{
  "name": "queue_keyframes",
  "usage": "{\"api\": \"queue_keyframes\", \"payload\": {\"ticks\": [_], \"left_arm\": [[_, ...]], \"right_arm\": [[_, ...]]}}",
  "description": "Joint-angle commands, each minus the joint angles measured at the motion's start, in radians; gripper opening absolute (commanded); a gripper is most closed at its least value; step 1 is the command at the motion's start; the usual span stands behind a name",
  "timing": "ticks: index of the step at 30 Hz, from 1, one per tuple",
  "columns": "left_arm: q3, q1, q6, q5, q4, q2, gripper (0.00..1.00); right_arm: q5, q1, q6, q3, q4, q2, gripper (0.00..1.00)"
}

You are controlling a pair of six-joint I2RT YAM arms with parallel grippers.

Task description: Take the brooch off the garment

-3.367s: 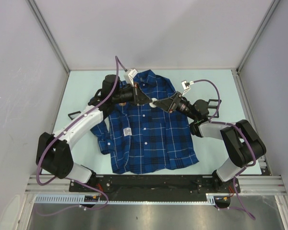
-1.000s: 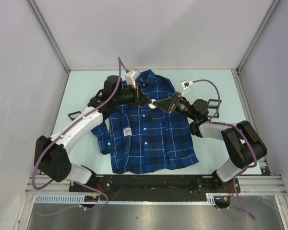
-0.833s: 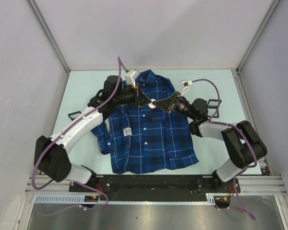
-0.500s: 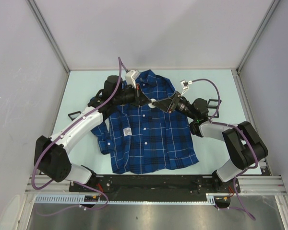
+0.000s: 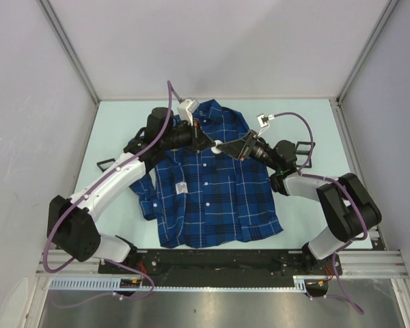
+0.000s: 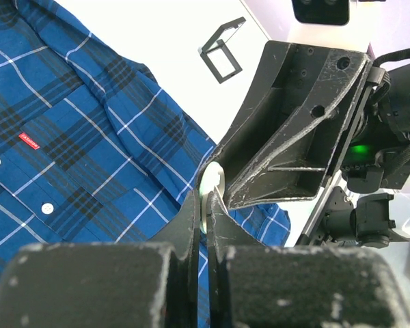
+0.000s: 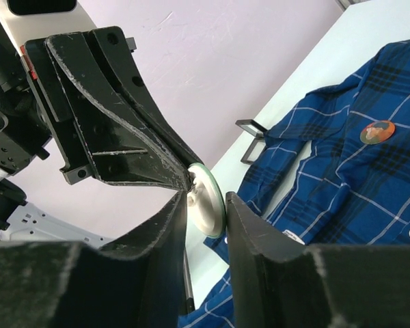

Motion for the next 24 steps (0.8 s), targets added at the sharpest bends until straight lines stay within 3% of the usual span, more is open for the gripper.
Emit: {"api": "queue_keyframes", "payload": {"ticks": [1,8,18,24], "left_arm": [[0.040,-0.019,0.023,0.000,0.008,-0.033,0.00],[0.041,-0.022,0.029,-0.009,0.002,-0.035,0.00],[0.052,-0.023,0.046,-0.023,-0.016,-0.033,0.00],[0.058,-0.022,0.040,-0.008,-0.029,-0.015,0.00]], "right_arm": [[-0.002,0.019,-0.003,0.034,0.060,-0.018,0.38],[0.002,0.024,-0.020,0.037,0.037,-0.028,0.42],[-0.038,0.004,-0.017,0.041,0.041,-0.019,0.34],[-0.067,-0.016,0.017,0.040,0.070,-0.022,0.45]]}}
